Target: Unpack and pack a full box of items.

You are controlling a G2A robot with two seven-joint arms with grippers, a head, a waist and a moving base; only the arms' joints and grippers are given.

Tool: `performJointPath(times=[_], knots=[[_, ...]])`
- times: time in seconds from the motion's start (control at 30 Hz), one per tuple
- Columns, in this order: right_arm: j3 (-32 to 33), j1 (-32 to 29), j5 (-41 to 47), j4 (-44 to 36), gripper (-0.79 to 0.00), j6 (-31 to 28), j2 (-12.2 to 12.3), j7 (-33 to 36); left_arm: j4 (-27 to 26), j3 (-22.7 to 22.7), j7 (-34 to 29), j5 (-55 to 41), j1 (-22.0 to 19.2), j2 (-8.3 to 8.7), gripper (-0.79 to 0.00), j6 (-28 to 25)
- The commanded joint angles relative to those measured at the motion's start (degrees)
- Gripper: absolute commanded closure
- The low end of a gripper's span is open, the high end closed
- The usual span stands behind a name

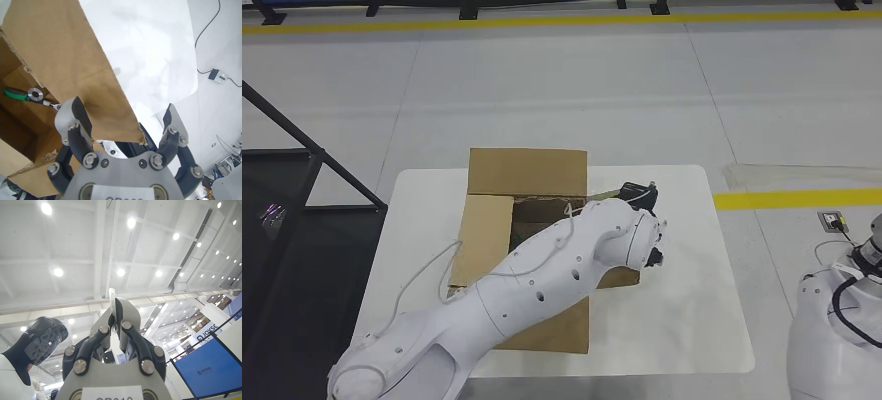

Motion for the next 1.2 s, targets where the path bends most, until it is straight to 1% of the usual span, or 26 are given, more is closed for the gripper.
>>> performJointPath(times=[0.0, 0.1, 0.3, 0.37, 0.57, 0.67, 0.77, 1.0, 1.17], knots=[[0.0, 0.0, 0.2, 0.1, 0.0, 0.0, 0.0, 0.1, -0.9, -0.7, -0.4, 0.4, 0.1, 0.07, -0.785, 0.7], [0.0, 0.1, 0.3, 0.2, 0.0, 0.0, -0.1, 0.2, -1.7, -1.6, -1.9, 0.7, 0.2, 0.31, -0.785, 1.3], [-0.1, 0.3, 0.4, 0.6, 0.0, 0.0, -0.3, 0.5, 0.0, -0.7, -4.5, 1.4, -0.6, 0.65, -0.785, -1.3], [-0.2, 0.4, 0.4, 0.7, 0.0, 0.0, -0.4, 0.6, 0.1, -0.3, -4.3, 1.8, -1.1, 0.64, -0.785, -1.1], [-0.2, 0.6, 0.4, 0.9, 0.0, 0.0, -0.5, 0.8, -1.4, -0.7, -3.1, 0.8, -0.8, 0.83, -0.785, 0.2], [0.0, 0.6, 0.4, 0.9, 0.0, 0.0, -0.6, 0.7, 0.3, 0.7, -3.8, 1.1, -1.1, 0.83, -0.785, -0.6], [0.0, 0.6, 0.4, 0.9, 0.0, 0.0, -0.7, 0.8, 2.4, 3.6, -5.0, 2.8, -2.4, 0.51, -0.785, -1.7], [0.2, 0.5, 0.7, 1.0, 0.0, 0.0, -0.8, 1.2, 5.4, 6.7, -5.4, 0.0, -4.6, -0.71, -0.785, -2.2], [0.4, 0.7, 1.0, 1.1, 0.0, 0.0, -0.9, 1.6, 6.3, 8.9, -5.7, -1.7, -7.0, -0.91, -0.785, -2.5]])
